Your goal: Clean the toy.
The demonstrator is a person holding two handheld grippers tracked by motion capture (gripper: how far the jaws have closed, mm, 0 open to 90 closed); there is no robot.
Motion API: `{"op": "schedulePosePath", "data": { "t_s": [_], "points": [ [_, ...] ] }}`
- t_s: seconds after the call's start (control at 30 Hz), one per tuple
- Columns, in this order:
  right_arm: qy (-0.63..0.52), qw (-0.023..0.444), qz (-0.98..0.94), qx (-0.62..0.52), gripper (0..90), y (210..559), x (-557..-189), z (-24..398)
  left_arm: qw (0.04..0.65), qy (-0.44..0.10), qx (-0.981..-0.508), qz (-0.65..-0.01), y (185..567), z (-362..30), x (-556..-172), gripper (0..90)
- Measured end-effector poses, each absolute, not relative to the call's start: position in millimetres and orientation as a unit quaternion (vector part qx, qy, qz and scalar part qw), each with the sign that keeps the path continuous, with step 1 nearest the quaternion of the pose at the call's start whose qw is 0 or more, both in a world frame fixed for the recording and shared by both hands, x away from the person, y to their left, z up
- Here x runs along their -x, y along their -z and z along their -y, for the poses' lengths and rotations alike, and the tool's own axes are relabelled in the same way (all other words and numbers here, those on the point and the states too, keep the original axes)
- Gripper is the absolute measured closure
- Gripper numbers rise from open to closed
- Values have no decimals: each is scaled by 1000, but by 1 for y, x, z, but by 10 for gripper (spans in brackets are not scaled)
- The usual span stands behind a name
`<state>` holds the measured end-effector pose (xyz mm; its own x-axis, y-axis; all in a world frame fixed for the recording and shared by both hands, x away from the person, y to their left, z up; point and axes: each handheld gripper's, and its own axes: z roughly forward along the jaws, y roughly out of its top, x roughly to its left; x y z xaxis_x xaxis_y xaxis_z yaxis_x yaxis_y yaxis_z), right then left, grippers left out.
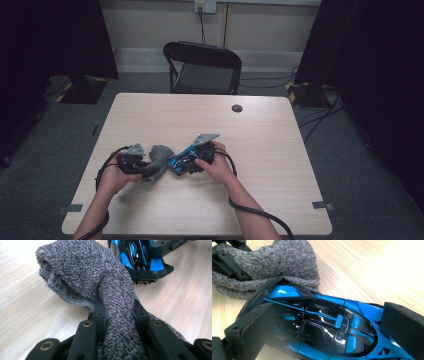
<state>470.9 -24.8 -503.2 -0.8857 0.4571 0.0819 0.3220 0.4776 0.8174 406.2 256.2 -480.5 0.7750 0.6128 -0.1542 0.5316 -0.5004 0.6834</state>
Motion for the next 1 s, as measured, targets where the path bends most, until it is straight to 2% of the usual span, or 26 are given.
{"op": "schedulePosePath", "data": {
  "t_s": [0.2, 0.37, 0.53, 0.67, 1.0],
  "points": [
    [-458, 75, -856, -228, 0, 503, -471, 25, 376, -57, -863, -332, 474, -267, -400, 710],
    [-458, 74, -856, -227, 0, 503, -471, 25, 400, -81, -841, -356, 458, -282, -401, 708],
    [-458, 74, -856, -227, 0, 503, -471, 25, 409, -105, -831, -363, 447, -281, -412, 705],
    [-458, 75, -856, -227, 0, 503, -471, 25, 405, -123, -834, -353, 444, -263, -434, 695],
    [-458, 74, -856, -228, 0, 503, -471, 25, 401, -111, -839, -351, 446, -227, -472, 698]
  ]
}}
